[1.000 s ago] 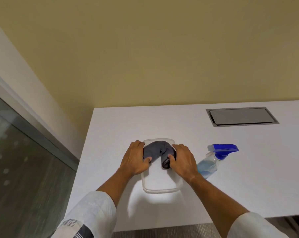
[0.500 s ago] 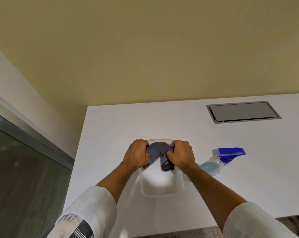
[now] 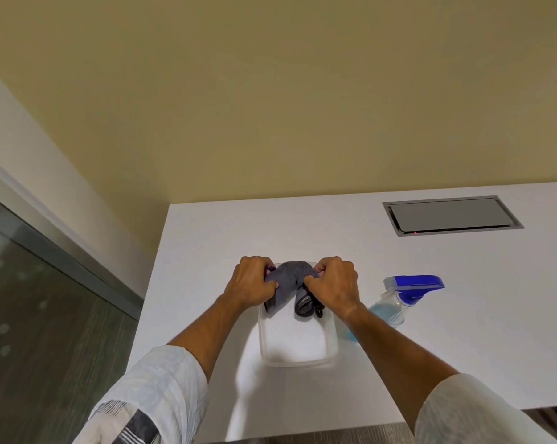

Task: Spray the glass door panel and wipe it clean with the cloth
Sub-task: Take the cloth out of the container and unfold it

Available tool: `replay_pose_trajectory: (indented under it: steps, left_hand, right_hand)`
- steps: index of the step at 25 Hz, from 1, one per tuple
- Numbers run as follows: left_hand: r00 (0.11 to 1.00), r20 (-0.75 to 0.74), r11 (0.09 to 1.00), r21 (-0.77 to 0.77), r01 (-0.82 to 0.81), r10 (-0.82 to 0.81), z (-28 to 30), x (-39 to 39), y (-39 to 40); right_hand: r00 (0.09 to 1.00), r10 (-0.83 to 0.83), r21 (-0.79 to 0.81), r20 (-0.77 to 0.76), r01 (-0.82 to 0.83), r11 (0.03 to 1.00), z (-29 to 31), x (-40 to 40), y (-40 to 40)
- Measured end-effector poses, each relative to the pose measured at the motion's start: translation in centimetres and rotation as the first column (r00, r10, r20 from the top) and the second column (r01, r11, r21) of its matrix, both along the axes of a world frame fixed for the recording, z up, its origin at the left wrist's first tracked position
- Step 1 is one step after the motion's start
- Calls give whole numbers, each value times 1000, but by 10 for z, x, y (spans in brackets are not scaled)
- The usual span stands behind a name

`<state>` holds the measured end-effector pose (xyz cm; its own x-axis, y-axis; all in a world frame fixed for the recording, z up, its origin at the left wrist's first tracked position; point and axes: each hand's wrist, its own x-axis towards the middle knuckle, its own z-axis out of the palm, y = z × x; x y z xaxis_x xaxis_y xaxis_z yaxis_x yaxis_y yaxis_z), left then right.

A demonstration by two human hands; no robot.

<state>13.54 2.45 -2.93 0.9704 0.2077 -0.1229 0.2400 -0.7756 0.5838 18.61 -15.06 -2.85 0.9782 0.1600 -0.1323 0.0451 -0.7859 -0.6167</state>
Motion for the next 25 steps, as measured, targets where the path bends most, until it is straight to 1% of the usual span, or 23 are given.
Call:
replay_pose_trajectory:
  steps: [7,9,12,14,17,22,24,25]
  left_hand:
    - [993,120,999,41,-15,9,47,-13,-4]
    - [988,153,996,85,8,-21,70,-14,-2]
    - [973,218,980,195,32,-75,108,-15,6]
    - [956,268,961,272,40,-115,132,-14,12]
    - [932,313,925,376,56,-184,161,-15,12]
    - [884,358,887,446,120,-300,192,-15,4]
    - [868,362,871,469,145,-340,202,-15,1]
    - [857,366,859,488,156,-364,206,-15,-2]
  right_hand:
    - [997,-13,44,81,9,999,42,-11,0]
    - [995,-9,57,97,3,998,57,-13,1]
    - [993,13,87,118,-23,996,81,-15,-1]
    - [989,65,92,131,-77,993,95,-17,-6]
    - [967,211,64,146,-222,973,112,-21,-13]
    - [903,417,38,103,-423,906,143,-16,-25]
    - [891,441,54,105,-448,892,159,-9,-29]
    - [891,432,74,137,-444,893,166,-5,-30]
